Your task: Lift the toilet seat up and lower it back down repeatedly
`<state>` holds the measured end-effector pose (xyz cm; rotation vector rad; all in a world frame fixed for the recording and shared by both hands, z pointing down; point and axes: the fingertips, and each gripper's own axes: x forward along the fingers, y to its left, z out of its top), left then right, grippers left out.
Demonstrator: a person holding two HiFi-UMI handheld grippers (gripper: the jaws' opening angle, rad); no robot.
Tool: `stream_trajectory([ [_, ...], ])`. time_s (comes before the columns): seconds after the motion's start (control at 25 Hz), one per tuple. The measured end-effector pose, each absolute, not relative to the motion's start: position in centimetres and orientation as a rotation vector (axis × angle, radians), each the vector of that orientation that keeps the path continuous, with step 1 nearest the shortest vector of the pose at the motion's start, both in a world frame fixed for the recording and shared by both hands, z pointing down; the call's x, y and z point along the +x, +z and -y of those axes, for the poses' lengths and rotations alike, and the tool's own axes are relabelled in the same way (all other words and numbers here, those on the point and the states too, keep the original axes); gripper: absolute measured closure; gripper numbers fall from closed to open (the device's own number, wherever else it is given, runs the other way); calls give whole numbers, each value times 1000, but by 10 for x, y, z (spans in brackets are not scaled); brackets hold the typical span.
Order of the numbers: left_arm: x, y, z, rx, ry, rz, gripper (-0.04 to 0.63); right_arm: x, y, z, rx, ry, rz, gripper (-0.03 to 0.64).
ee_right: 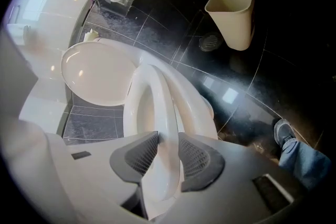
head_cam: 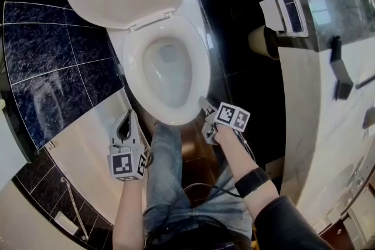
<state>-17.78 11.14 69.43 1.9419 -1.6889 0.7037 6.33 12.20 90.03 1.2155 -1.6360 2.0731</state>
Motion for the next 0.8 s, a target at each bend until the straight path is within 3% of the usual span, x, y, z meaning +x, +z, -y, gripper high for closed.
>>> stream_trajectory([
  [0.44, -163, 663, -163, 1883, 780, 1602, 595, 55, 791, -94, 1135, 2071, 1701, 508],
  [0.8, -116, 708, -186, 1738, 660, 1431, 595, 40, 720, -52, 1106, 2054, 1787, 489],
])
